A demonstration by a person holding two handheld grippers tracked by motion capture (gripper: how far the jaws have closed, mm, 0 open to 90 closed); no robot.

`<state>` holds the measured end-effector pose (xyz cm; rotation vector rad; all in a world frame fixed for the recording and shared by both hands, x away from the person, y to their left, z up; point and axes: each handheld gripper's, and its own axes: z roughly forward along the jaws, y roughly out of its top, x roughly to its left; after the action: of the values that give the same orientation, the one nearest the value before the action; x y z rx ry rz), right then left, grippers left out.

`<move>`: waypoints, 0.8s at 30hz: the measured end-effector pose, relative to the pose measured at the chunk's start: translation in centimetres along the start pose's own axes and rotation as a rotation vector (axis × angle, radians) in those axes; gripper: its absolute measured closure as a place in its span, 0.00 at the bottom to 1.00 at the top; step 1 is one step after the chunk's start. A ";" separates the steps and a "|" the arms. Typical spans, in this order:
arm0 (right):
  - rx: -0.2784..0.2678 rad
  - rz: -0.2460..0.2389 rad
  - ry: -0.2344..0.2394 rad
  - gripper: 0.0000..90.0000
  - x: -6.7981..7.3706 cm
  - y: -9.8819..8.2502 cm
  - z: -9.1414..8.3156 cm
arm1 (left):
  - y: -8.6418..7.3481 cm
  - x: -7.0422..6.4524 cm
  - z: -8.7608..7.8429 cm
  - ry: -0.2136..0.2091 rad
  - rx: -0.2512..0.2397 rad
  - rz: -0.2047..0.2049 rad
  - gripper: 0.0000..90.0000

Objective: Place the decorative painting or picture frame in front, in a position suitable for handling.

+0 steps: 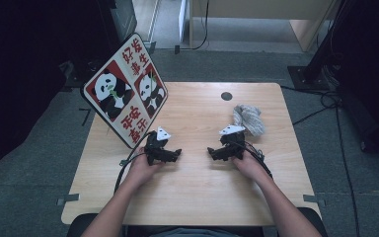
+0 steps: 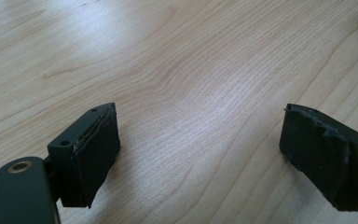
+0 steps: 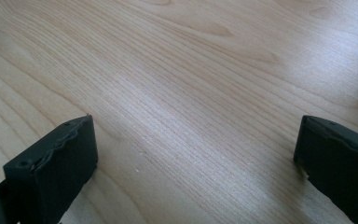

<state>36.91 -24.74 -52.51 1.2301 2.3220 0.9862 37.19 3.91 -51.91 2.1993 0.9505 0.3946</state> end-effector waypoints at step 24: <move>-0.001 0.007 -0.008 0.00 -0.1 -0.2 -0.2 | 0.0 -0.3 0.0 0.031 -0.002 -0.031 0.13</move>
<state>36.77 -25.00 -52.51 1.2405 2.3125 0.9826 36.99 3.64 -51.92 2.1797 0.9994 0.4153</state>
